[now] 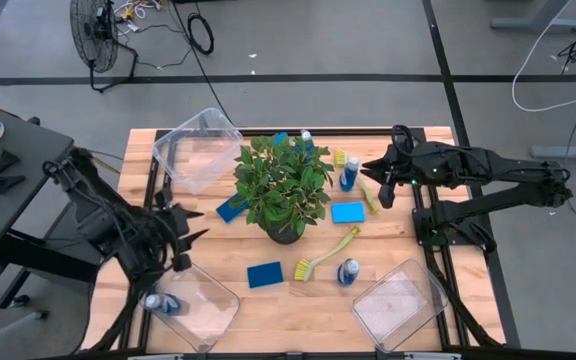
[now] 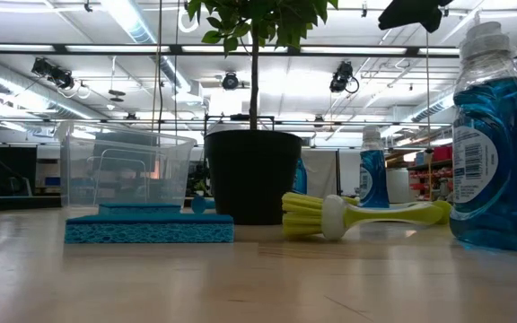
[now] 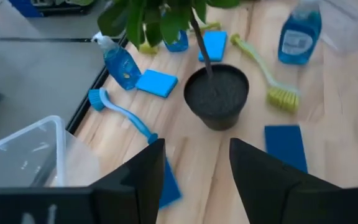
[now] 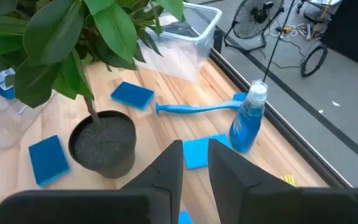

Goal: Pick & Place Kitchen Sink Supplies
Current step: Put the blue liquid soap bottle into the bottom left transparent bin

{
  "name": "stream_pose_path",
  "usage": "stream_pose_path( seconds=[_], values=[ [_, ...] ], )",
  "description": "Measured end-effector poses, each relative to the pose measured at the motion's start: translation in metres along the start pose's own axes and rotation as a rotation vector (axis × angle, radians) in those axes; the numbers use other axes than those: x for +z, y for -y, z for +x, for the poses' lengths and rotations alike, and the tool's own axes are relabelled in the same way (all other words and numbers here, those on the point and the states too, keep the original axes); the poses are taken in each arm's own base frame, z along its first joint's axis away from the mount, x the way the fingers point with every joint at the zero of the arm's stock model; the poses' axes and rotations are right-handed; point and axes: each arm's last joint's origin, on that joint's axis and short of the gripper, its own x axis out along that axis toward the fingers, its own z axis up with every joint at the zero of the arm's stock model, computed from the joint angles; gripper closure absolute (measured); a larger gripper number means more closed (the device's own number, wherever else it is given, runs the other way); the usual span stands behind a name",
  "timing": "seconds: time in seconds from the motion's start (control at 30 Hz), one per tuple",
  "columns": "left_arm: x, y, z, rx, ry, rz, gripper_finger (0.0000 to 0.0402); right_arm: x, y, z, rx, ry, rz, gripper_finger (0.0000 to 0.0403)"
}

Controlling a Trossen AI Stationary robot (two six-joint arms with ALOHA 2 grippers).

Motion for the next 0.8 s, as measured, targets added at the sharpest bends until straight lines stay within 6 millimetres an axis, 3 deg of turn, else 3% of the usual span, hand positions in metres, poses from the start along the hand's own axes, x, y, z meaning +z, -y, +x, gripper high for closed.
stream_pose_path(
  seconds=[0.17, 0.5, 0.8],
  values=[
    [0.007, 0.0, 0.007, -0.009, 0.004, -0.075, 0.0219, -0.003, 0.001, 0.0, -0.007, -0.03, -0.007, 0.0323],
    [0.007, 0.002, 0.013, -0.138, -0.154, -0.103, 0.0219, -0.004, 0.001, 0.0, -0.009, -0.042, -0.011, 0.0323],
    [-0.015, 0.02, 0.044, -0.258, -0.278, -0.151, 0.0225, -0.004, 0.001, 0.0, -0.009, -0.042, -0.011, 0.0323]
  ],
)
